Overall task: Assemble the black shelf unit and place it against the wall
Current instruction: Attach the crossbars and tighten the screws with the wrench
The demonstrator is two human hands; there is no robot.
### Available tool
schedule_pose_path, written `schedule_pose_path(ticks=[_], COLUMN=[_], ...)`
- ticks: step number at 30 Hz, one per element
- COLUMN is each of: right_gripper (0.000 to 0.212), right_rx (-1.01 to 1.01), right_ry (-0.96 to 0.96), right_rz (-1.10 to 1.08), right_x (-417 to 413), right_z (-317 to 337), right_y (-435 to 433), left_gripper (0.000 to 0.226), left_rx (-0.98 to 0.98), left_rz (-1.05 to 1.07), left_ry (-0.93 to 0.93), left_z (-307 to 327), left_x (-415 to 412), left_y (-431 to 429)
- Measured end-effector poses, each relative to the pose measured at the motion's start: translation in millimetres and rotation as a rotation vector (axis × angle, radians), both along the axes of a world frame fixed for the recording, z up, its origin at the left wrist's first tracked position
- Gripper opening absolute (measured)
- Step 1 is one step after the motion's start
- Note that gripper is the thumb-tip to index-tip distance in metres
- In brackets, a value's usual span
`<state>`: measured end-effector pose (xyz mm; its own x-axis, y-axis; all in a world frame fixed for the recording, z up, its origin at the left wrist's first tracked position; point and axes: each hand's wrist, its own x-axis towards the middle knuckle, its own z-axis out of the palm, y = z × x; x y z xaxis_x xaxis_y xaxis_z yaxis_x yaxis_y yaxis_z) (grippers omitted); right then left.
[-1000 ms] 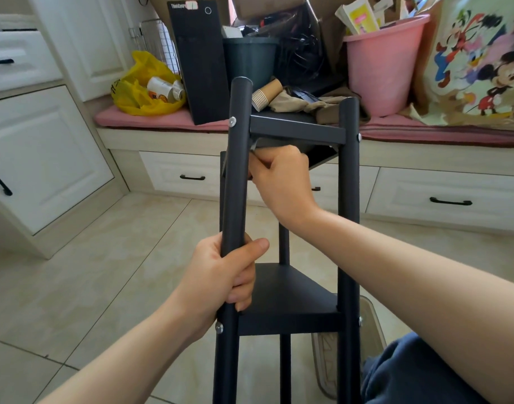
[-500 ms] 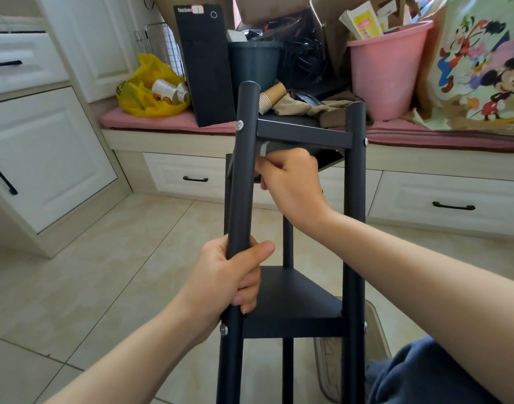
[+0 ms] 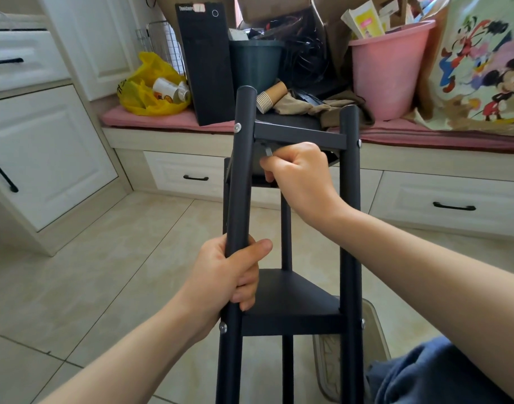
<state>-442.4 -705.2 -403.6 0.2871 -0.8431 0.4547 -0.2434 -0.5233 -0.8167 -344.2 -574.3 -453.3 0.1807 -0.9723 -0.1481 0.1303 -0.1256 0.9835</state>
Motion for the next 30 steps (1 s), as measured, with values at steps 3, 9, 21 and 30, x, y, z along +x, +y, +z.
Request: schedule_pose_path(ticks=[3, 9, 21, 30], right_gripper=[0.031, 0.035, 0.049, 0.045], right_rx=[-0.002, 0.008, -0.099, -0.147], right_ry=[-0.004, -0.053, -0.158, -0.212], right_rz=[0.013, 0.027, 0.026, -0.014], right_x=[2, 6, 8, 14], right_z=[1, -4, 0, 3], right_y=[-1, -3, -6, -10], left_gripper=[0.040, 0.043, 0.035, 0.023], left_rx=[-0.009, -0.028, -0.155, -0.188], left_rz=[-0.005, -0.008, 0.004, -0.039], left_ry=[0.004, 0.005, -0.008, -0.030], left_z=[0, 1, 2, -1], left_x=[0, -3, -9, -6], left_y=[-1, -1, -10, -13])
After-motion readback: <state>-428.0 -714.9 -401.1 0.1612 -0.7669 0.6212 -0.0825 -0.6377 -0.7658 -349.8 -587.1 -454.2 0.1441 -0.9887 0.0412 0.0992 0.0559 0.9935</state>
